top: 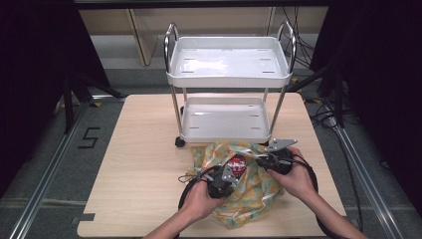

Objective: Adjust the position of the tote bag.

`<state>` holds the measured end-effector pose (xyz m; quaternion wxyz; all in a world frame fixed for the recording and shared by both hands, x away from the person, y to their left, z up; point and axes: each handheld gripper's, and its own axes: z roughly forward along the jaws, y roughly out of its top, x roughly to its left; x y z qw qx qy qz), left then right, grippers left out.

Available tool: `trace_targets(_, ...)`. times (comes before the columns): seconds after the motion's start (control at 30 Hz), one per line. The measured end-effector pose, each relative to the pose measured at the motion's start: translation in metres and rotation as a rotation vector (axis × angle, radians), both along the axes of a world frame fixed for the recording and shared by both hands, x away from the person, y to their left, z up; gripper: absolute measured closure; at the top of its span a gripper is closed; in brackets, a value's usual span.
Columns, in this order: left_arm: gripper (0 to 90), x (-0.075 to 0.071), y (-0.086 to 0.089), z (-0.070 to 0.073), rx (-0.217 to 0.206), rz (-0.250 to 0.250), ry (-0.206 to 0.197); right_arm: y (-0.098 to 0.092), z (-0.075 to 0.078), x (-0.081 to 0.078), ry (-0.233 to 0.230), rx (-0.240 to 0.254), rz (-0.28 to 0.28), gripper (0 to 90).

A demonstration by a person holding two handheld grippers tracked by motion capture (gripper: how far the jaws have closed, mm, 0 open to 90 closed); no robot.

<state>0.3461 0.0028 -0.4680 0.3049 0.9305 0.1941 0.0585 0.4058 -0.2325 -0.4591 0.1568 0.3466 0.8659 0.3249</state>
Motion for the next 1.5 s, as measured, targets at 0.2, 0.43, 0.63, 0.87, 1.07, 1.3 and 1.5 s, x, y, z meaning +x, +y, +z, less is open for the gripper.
trace_targets(0.2,89.8,-0.003,0.001,-0.005,0.012,-0.013,0.037,0.002,-0.006,0.004,-0.038,0.014,-0.01,82.8)
trace_targets(0.43,89.6,-0.006,0.003,-0.012,0.011,-0.014,0.074,0.004,-0.013,0.009,-0.015,-0.005,0.001,86.0)
trace_targets(0.63,76.1,-0.005,0.004,0.003,-0.044,-0.024,0.045,0.004,-0.011,0.009,0.02,-0.014,-0.001,85.3)
trace_targets(0.87,50.0,-0.009,0.007,0.048,-0.193,-0.036,-0.094,0.003,-0.007,0.007,0.005,-0.013,-0.001,82.5)
trace_targets(1.07,47.2,0.02,0.016,0.065,-0.256,0.107,-0.215,0.004,-0.005,0.004,-0.005,-0.012,0.004,81.2)
trace_targets(1.3,63.3,0.048,0.022,0.031,-0.166,0.151,-0.159,0.005,-0.004,0.003,-0.006,-0.001,0.007,81.1)
trace_targets(1.5,81.3,0.059,0.029,0.019,-0.13,0.201,-0.153,0.006,-0.006,0.003,-0.008,0.001,0.012,82.7)
